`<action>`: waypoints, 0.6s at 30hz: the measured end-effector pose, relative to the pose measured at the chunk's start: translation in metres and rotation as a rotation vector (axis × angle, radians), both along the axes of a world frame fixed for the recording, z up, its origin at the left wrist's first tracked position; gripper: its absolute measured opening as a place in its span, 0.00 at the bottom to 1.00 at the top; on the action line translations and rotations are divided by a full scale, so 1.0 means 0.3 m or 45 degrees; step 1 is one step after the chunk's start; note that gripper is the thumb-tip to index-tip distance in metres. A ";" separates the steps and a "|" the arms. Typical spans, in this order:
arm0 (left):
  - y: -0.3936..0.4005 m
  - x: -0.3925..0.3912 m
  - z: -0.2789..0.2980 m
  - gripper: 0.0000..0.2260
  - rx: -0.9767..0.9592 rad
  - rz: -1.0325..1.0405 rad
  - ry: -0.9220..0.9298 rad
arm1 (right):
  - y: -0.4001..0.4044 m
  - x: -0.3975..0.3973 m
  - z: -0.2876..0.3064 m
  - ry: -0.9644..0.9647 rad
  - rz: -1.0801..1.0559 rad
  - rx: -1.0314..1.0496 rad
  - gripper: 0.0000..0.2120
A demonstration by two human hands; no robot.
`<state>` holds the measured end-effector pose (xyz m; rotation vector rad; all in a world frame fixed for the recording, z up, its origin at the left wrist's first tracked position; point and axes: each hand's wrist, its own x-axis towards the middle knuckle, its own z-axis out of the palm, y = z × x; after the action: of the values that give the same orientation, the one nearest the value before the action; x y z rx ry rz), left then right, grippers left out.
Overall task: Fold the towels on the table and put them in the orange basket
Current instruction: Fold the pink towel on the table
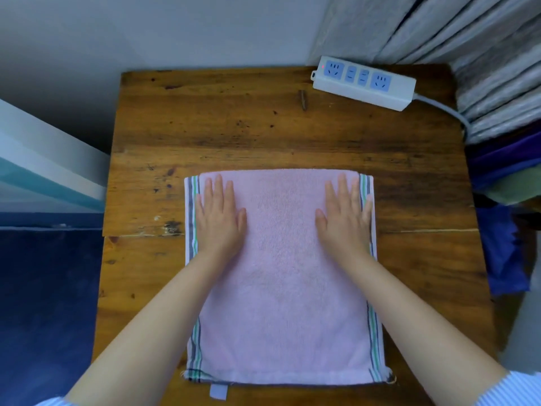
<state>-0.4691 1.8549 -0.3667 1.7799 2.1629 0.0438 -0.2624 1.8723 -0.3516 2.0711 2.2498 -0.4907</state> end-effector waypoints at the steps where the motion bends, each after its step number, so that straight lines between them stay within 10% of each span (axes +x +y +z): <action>1: -0.043 0.019 -0.003 0.26 -0.017 -0.059 -0.038 | -0.052 -0.017 -0.002 0.021 0.070 -0.019 0.27; 18: -0.626 -0.048 0.015 0.23 -0.131 -0.099 0.003 | -0.609 0.210 0.003 -0.073 0.044 0.036 0.23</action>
<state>-0.4835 1.6672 -0.3621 1.8048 2.0563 -0.0865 -0.1994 1.6897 -0.3508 2.0286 2.2690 -0.3940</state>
